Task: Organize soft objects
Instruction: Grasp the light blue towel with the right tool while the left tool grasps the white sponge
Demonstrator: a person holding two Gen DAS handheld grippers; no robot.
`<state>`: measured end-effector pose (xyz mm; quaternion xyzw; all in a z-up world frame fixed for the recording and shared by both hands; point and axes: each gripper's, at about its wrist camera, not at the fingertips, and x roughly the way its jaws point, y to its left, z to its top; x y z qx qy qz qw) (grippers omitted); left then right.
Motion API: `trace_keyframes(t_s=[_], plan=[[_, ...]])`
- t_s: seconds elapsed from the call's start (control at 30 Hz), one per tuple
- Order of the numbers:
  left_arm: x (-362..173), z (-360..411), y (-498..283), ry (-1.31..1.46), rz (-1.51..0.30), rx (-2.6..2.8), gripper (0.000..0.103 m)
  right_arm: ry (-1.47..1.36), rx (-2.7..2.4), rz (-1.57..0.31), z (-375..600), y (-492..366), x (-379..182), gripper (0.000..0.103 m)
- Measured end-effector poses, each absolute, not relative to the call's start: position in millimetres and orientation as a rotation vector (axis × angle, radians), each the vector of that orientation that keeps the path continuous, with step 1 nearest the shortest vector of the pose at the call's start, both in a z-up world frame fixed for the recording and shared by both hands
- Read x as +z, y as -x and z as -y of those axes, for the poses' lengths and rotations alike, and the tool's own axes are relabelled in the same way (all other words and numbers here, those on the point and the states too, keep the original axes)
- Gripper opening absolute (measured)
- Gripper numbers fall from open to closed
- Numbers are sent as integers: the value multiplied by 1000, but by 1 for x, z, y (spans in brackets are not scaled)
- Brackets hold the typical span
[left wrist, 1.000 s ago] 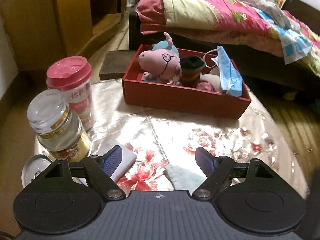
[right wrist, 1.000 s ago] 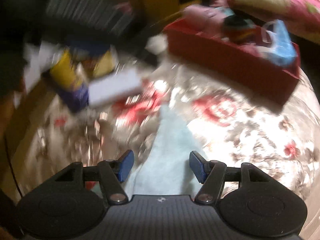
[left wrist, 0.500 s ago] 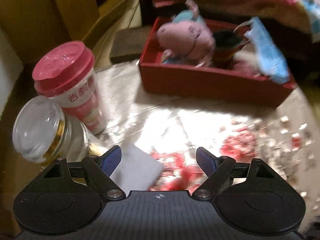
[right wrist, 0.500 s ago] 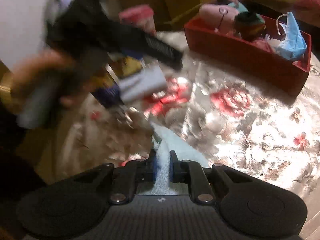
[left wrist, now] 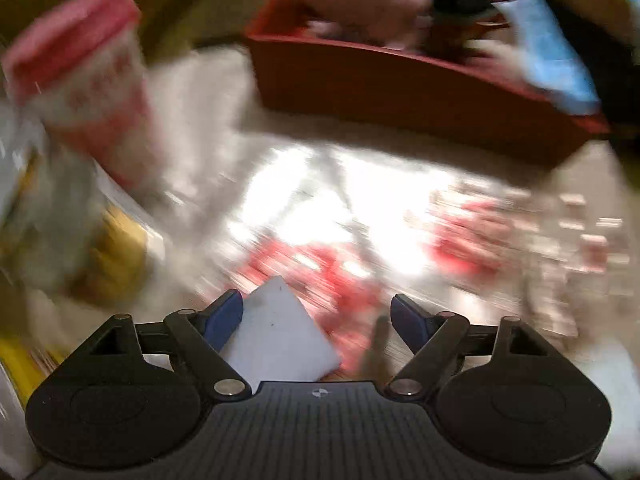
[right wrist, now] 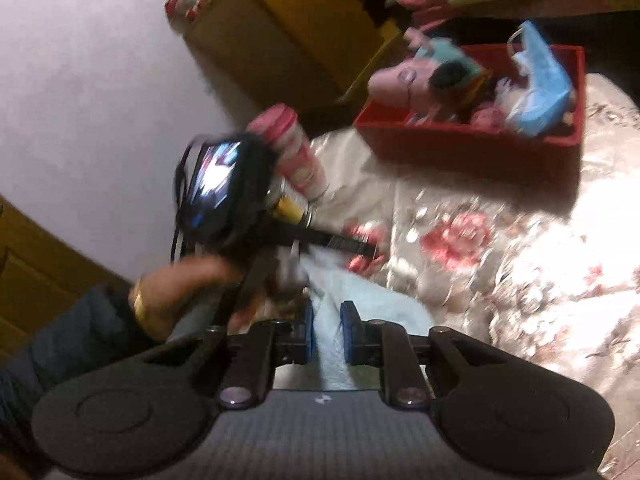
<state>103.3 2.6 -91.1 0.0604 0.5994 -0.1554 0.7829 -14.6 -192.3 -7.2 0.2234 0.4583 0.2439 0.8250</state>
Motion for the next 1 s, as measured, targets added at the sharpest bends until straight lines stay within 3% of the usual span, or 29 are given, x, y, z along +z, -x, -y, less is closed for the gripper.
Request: trace_keyframes(t_s=[0.13, 0.27, 0.57, 0.63, 0.7, 0.8, 0.97, 1.0], plan=[[-68, -9, -81, 52, -1298, -458, 73, -528, 474, -892, 215, 15, 12, 0], [-54, 1, -64, -313, -1147, -372, 79, -519, 434, -845, 226, 15, 23, 0], [-94, 10, -26, -633, -1190, -595, 75, -322, 421, -1041, 200, 12, -20, 0], [-101, 12, -21, -703, -1159, -605, 79, -335, 412, -1048, 204, 9, -25, 0], [-98, 5, -26, -659, -1182, -610, 60, -332, 413, -1072, 204, 6, -31, 1], [-92, -9, -32, -615, -1194, -559, 51, -305, 411, -1120, 197, 3, -44, 11], [-81, -29, -28, -452, -1203, -504, 45, -220, 421, -1177, 176, -1, -66, 25], [-75, -29, -30, -392, -1198, -502, 36, -199, 435, -1183, 170, -2, -70, 26]])
